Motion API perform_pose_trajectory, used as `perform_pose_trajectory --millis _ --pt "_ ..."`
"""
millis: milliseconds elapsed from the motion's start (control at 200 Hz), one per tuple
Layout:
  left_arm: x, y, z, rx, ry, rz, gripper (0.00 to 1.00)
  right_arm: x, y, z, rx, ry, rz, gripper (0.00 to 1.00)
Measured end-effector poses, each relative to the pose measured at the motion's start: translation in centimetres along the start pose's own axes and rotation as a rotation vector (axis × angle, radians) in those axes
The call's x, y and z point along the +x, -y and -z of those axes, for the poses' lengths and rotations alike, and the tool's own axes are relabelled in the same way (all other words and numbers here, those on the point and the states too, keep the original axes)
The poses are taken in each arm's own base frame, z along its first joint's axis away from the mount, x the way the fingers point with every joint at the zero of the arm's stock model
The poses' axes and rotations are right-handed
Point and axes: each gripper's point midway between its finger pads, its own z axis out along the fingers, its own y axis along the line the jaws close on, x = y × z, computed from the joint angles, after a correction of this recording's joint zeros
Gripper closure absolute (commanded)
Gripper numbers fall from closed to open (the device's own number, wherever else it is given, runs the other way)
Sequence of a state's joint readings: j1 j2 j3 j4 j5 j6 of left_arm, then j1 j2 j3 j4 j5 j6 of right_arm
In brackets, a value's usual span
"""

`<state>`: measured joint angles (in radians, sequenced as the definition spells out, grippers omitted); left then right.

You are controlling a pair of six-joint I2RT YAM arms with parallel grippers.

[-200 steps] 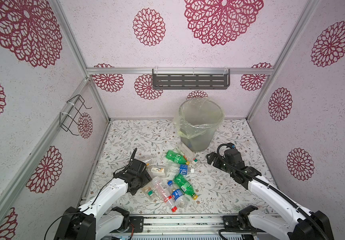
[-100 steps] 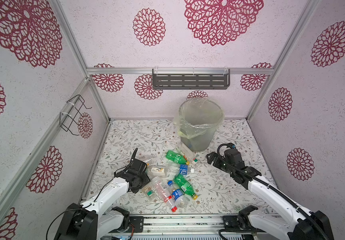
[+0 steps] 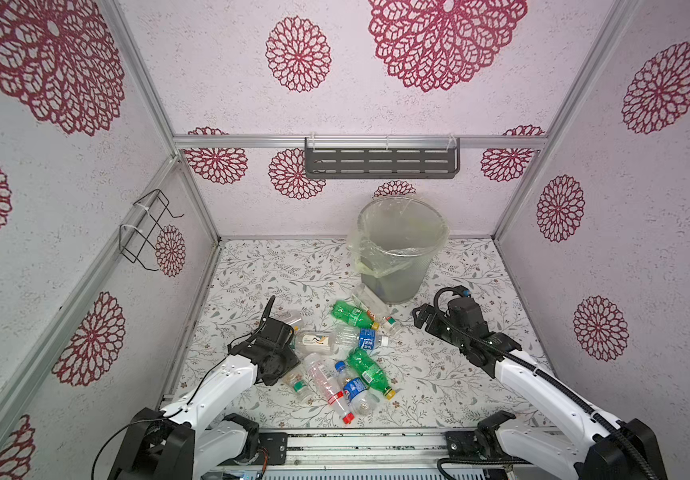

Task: Throw the plastic bottles in the bin
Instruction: 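Close the left gripper on the clear square bottle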

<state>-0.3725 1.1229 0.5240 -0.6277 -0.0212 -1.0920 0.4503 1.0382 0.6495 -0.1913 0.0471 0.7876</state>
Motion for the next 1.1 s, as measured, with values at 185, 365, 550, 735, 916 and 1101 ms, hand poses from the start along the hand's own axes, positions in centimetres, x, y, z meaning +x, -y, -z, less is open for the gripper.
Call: perform_pose_trajectory --millis 185,365,550,735,916,1101 --pt "-0.1 -0.4 0.4 -0.009 0.013 0.001 0.45 0.0 0.0 0.0 0.000 0.000 0.000 0.01" --pt "-0.1 -0.4 0.9 -0.003 0.020 0.001 0.45 0.0 0.0 0.0 -0.001 -0.001 0.000 0.01" --pt "-0.8 0.3 2.3 0.031 0.051 0.003 0.45 0.1 0.0 0.0 -0.002 -0.003 0.000 0.01" --pt "-2.0 1.1 4.2 0.055 0.104 -0.001 0.46 0.2 0.1 -0.1 -0.003 -0.009 0.000 0.01" --pt "-3.1 2.2 5.8 0.077 0.141 -0.009 0.46 0.7 0.4 -0.2 0.004 -0.020 0.001 0.01" --pt "-3.7 3.1 7.1 0.096 0.156 -0.015 0.46 1.2 0.6 -0.3 0.002 -0.033 0.001 0.01"
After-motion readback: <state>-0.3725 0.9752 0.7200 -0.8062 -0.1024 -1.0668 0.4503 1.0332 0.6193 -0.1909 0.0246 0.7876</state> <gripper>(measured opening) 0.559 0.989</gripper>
